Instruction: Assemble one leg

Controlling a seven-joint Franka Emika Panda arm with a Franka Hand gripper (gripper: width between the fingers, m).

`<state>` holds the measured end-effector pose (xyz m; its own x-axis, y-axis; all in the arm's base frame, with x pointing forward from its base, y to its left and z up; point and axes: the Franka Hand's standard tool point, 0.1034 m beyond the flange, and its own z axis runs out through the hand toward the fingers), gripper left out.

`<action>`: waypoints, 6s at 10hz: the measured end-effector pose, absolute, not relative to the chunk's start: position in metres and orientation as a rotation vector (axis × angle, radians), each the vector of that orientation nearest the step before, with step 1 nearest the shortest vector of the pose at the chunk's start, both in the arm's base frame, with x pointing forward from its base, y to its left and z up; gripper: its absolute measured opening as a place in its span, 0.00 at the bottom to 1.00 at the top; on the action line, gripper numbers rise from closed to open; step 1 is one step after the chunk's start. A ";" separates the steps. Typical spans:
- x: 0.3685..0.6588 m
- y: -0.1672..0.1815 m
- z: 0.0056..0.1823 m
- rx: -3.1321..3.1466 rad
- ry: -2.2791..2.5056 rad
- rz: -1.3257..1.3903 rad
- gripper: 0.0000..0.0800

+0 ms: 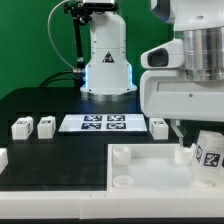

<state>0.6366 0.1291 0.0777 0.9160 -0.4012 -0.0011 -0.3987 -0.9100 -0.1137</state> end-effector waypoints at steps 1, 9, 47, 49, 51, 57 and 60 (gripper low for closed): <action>0.638 0.121 0.077 -3.021 0.327 -0.057 0.81; 0.640 0.116 0.074 -2.843 0.969 -0.042 0.37; 0.641 0.112 0.070 -2.905 0.669 -0.104 0.81; 0.642 0.110 0.075 -3.055 0.065 -0.089 0.81; 0.645 0.109 0.076 -3.053 0.045 -0.103 0.81; 0.644 0.110 0.075 -2.946 0.723 -0.060 0.36; 0.641 0.111 0.076 -2.564 1.634 0.038 0.36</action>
Offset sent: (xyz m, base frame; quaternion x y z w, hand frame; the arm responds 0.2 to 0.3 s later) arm 0.0000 0.0000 0.0000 0.0000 0.0000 0.0899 0.9960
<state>0.6407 0.1110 0.0755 0.4235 -0.9028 -0.0756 -0.9053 -0.4187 -0.0718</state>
